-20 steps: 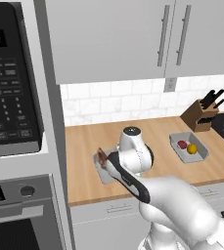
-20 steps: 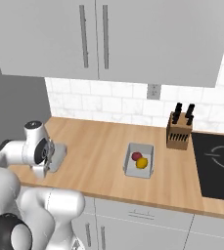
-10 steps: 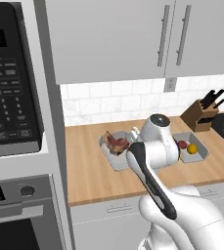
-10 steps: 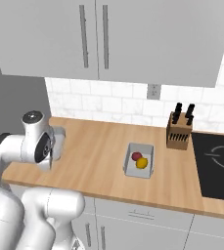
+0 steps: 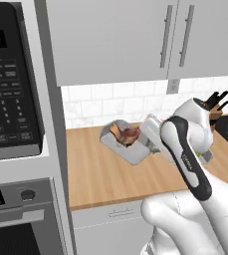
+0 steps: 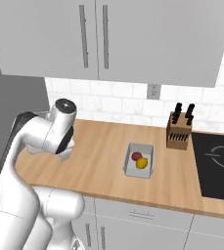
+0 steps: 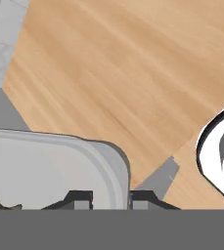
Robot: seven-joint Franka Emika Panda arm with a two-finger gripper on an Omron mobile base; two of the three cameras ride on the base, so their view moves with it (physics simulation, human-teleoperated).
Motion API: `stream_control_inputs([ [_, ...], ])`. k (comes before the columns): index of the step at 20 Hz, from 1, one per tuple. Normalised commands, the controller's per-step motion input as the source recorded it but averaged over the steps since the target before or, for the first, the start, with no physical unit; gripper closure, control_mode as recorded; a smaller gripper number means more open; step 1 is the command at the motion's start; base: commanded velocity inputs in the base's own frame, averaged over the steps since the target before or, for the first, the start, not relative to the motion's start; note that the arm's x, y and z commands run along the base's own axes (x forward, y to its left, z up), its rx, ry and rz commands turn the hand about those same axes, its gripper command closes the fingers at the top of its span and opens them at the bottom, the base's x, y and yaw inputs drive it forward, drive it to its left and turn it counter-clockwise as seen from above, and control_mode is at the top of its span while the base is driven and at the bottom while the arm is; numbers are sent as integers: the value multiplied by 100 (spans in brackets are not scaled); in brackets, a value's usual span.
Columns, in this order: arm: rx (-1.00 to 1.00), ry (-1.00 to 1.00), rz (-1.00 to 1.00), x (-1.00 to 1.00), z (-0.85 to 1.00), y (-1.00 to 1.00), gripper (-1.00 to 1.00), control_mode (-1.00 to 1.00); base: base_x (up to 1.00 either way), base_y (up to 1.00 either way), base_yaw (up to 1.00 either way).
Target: Take the meat container that has the steak and place it on the second highest rack of the freezer. Then take the vegetable container that has the tomato and lemon and place it on the highest rack of the freezer.
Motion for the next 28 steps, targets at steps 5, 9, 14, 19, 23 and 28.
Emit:
stream_control_inputs([
  [5, 0, 18, 40, -10, 86, -11, 100, -100, 0, 0, 0],
  [9, -2, 8, 26, -56, 49, -8, 100, -100, 0, 0, 0],
  [14, 0, -4, 12, -81, 17, -2, 100, -100, 0, 0, 0],
  [19, -1, -18, 0, -72, 0, 0, 100, -100, 0, 0, 0],
  [23, -2, -11, 0, -8, 0, 0, 100, -100, 0, 0, 0],
  [28, -3, -2, 0, -11, 11, 0, 100, -100, 0, 0, 0],
])
